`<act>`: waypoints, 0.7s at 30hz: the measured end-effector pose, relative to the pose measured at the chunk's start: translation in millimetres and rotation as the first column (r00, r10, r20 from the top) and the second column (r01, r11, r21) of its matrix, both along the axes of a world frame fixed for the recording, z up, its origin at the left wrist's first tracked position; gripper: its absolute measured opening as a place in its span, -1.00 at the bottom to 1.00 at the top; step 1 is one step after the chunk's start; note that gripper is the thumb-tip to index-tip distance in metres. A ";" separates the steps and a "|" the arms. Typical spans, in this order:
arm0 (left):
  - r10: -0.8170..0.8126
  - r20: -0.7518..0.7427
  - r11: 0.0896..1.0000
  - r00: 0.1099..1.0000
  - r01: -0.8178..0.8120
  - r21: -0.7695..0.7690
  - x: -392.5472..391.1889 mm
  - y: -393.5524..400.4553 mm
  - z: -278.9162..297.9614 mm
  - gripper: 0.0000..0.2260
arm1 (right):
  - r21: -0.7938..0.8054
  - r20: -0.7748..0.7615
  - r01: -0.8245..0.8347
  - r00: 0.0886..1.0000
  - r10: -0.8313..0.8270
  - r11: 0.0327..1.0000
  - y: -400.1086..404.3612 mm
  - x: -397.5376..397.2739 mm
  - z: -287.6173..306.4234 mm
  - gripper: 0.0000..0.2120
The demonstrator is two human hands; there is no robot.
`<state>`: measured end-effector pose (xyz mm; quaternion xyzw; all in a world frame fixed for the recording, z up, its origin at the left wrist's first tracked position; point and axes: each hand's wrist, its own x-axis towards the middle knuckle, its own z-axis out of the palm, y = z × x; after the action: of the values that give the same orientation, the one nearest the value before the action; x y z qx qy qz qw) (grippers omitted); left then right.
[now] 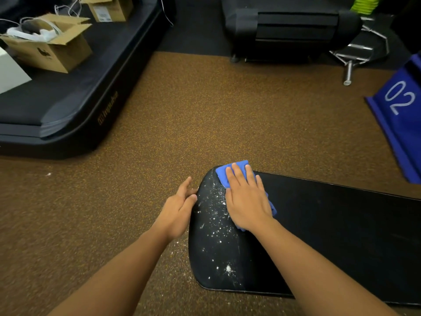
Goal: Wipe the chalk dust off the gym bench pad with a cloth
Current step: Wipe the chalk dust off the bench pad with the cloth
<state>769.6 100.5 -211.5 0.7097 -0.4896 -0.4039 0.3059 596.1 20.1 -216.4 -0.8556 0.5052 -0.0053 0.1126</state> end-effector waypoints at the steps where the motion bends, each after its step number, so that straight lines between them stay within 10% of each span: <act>1: -0.009 -0.004 1.000 1.000 0.009 0.003 0.8 -0.4 0.1 -0.51 | 0.016 -0.006 0.040 0.999 -0.040 0.999 -5.7 8.6 -0.2 -0.41; 13: -0.024 0.054 1.000 0.998 0.025 -0.008 2.9 -4.9 -4.9 -0.43 | 0.030 0.042 -0.303 0.953 0.302 0.953 22.4 2.0 7.8 -0.46; 21: -0.025 0.034 1.000 0.999 0.025 0.005 0.7 -0.8 -2.5 -0.54 | 0.024 -0.013 0.051 0.999 -0.051 0.998 15.6 9.9 -1.2 -0.47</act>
<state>770.4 99.7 -214.0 0.7111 -0.5025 -0.3967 0.2907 606.0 35.7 -217.7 -0.8411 0.5275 0.0033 0.1197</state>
